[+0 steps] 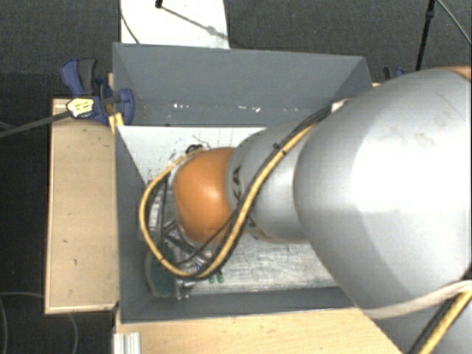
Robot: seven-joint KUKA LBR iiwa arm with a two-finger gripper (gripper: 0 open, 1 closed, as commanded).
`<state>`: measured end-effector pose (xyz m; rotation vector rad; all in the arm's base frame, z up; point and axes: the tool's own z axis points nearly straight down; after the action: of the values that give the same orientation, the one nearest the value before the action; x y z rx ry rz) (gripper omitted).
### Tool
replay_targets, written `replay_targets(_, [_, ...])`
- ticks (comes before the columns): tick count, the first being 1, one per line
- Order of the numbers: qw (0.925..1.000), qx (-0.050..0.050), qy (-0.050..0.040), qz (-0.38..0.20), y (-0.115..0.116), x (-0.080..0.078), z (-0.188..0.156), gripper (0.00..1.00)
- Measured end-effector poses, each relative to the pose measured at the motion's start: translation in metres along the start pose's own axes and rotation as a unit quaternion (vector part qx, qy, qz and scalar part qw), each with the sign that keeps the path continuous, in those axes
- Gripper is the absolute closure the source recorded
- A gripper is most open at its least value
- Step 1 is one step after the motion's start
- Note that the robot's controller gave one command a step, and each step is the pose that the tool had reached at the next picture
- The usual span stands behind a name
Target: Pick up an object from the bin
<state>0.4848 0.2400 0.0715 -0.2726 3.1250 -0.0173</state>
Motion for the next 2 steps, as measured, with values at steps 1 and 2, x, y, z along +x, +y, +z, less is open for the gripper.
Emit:
replay_targets(1, [1.0000,0.000,-0.0059,0.005,-0.004,-0.004,-0.002,1.00])
replay_targets(2, [0.9951,-0.006,-0.0008,0.099,-0.016,-0.016,-0.052,1.00])
